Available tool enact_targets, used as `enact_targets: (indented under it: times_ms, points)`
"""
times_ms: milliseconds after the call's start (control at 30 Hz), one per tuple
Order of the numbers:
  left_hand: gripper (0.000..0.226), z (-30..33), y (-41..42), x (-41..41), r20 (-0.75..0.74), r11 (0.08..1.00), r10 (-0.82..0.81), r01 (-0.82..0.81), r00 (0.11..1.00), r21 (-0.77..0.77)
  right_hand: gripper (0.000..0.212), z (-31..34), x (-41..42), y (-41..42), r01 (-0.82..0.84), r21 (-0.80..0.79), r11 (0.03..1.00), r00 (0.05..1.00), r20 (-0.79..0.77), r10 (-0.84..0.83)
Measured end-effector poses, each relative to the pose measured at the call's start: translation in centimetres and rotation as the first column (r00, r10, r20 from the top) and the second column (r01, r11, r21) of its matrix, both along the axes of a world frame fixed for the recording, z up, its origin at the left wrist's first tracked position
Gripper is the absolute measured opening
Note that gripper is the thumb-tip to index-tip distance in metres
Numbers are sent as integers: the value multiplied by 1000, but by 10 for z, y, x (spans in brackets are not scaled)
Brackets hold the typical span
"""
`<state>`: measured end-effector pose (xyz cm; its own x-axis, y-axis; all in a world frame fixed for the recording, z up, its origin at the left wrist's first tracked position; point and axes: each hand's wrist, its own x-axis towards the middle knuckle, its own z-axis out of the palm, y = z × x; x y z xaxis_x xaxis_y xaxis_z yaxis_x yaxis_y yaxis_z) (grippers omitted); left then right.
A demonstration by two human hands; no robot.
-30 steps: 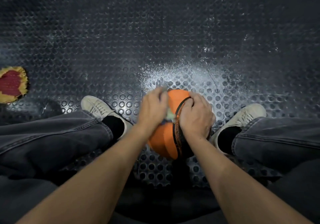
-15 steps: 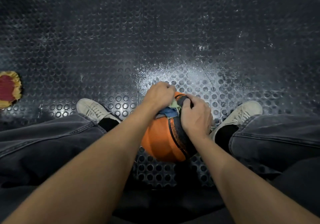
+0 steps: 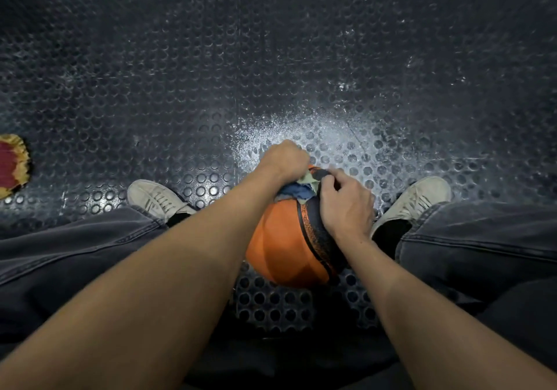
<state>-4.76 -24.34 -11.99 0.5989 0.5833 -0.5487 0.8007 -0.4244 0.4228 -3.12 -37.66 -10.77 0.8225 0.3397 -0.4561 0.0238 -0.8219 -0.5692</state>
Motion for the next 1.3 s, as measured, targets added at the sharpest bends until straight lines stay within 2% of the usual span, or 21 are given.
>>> enact_targets:
  times_ms: [67, 133, 200, 233, 300, 333, 400, 500, 600, 667, 700, 767, 800, 833, 900, 1033, 1100, 1133, 1167, 1233, 1300]
  points:
    - [37, 4, -19, -19, 157, 985, -172, 170, 973, 25, 38, -4, 5, -2, 24, -5, 1000, 1000, -14, -24]
    - [41, 13, -53, -67, 386, 938, -342, 289, 857, 190, 36, -7, 12, -5, 45, -4, 999, 998, -47, -45]
    - [45, 16, -73, -110, 509, 902, -431, 333, 745, 277, 36, -9, 15, -8, -10, 3, 1000, 997, -72, 10]
    - [44, 12, -73, -120, 567, 916, -399, 288, 721, 278, 37, -9, 14, -7, -59, 16, 998, 995, -75, 60]
    - [35, 10, -62, -114, 633, 986, -155, 76, 758, 151, 37, -8, 12, -5, -112, 45, 993, 991, -71, 115]
    - [28, 11, -52, -104, 593, 996, 25, -73, 805, 57, 37, -8, 11, -4, -122, 58, 991, 990, -66, 126]
    - [24, 4, -24, -85, 377, 922, 386, -357, 842, -149, 37, -8, 8, -7, -151, 80, 985, 988, -24, 153]
    - [25, -14, 15, -88, 93, 622, 730, -601, 678, -501, 34, -16, 1, -18, -189, 138, 972, 982, 16, 189]
    - [14, -27, 23, -106, 69, 516, 815, -666, 576, -538, 28, -23, 3, -26, -127, 270, 954, 987, -65, 150]
    - [15, -32, 13, -117, 49, 429, 865, -684, 500, -589, 25, -25, 9, -27, 82, 273, 959, 982, -186, -31]
    - [18, -34, 5, -121, -2, 346, 889, -673, 458, -654, 31, -28, 14, -27, 210, 191, 959, 948, -279, -152]
    - [24, -34, -12, -125, -97, 207, 908, -639, 407, -741, 57, -36, 19, -31, 368, -9, 930, 786, -532, -316]
    - [29, -34, -19, -126, -97, 203, 910, -635, 404, -745, 65, -41, 20, -33, 381, -59, 923, 696, -638, -328]
    - [33, -33, -25, -125, -69, 226, 910, -629, 409, -744, 62, -45, 22, -35, 366, -72, 928, 647, -697, -309]
    - [37, -30, -33, -126, 0, 264, 920, -621, 392, -738, 53, -45, 21, -35, 341, -44, 939, 645, -716, -267]
    - [14, -18, -50, -134, 197, 312, 948, -601, 250, -736, 56, -37, 16, -34, 274, 26, 961, 748, -634, -196]
    - [19, -7, -57, -138, 341, 393, 917, -614, 207, -684, 55, -36, 16, -32, 245, 87, 966, 805, -573, -153]
    - [24, -1, -59, -139, 401, 442, 889, -642, 222, -626, 52, -36, 16, -29, 218, 110, 970, 834, -538, -127]
    - [28, 1, -60, -137, 444, 517, 845, -668, 298, -535, 48, -29, 16, -24, 158, 103, 982, 860, -503, -86]
    - [31, 5, -64, -133, 484, 708, 686, -651, 544, -272, 40, -8, 10, -8, 4, 67, 998, 923, -384, 22]
    - [37, 10, -73, -132, 556, 890, 372, -456, 743, 13, 46, -1, -7, 1, 32, 50, 998, 964, -265, -18]
